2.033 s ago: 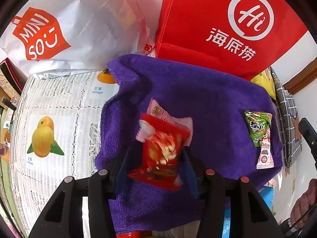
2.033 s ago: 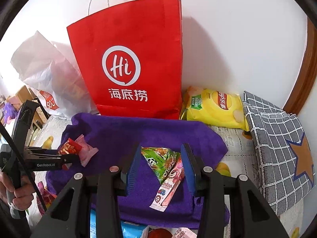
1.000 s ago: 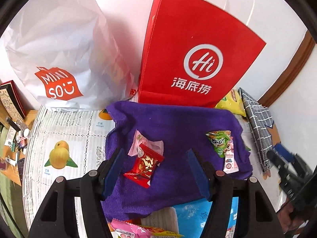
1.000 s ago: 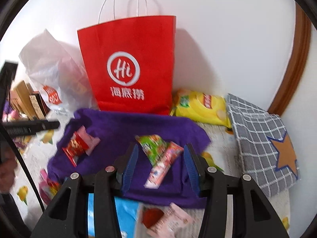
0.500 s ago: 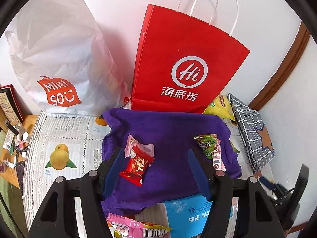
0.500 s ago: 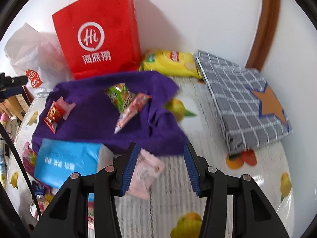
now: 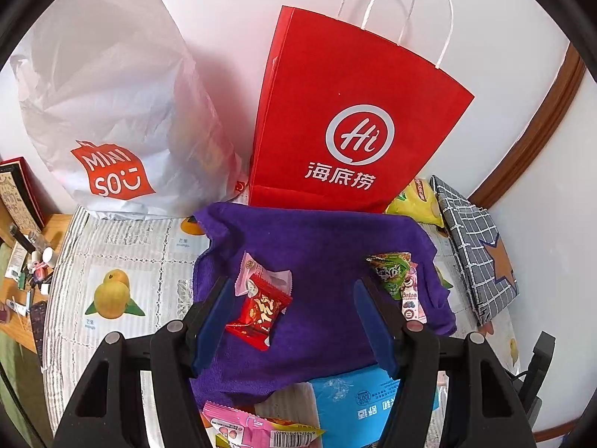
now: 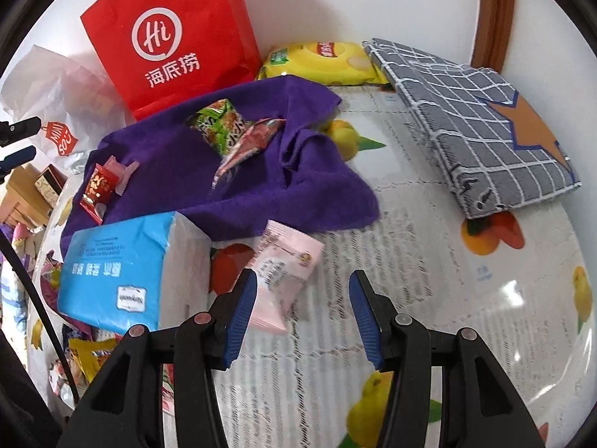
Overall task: Organize snacks
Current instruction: 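Move the right gripper back to the pile toward the pale pink packet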
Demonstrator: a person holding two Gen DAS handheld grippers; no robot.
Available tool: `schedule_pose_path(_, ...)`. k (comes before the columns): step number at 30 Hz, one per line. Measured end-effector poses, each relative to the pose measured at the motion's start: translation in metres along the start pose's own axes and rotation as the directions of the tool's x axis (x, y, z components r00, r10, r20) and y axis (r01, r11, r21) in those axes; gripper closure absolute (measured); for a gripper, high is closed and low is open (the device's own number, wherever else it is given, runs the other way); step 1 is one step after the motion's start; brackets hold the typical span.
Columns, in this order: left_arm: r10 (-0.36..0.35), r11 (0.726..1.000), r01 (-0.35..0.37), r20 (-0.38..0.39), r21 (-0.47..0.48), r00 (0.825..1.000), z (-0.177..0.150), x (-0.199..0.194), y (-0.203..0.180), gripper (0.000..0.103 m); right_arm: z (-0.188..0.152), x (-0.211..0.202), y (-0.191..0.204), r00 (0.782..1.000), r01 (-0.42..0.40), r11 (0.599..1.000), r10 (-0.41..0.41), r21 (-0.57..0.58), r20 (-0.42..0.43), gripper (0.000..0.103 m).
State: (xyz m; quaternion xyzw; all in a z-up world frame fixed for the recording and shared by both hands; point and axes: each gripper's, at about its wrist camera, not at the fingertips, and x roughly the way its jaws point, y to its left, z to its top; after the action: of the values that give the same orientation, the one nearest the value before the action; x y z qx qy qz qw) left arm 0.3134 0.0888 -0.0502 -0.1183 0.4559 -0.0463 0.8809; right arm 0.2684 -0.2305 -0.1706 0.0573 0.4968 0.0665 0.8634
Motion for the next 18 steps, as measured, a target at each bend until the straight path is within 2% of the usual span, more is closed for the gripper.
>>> schedule_pose_path(8, 0.006, 1.000, -0.006, -0.010, -0.007, 1.000, 0.000, 0.005, 0.002, 0.038, 0.003, 0.024, 0.008, 0.997, -0.046, 0.999, 0.046, -0.004, -0.056, 0.052)
schedule_pose_path(18, 0.005, 1.000, -0.005, -0.022, -0.012, 1.000, -0.001, 0.009, 0.004, 0.038, 0.006, 0.035, 0.010, 0.996, -0.059, 0.998, 0.058, -0.010, -0.073, 0.051)
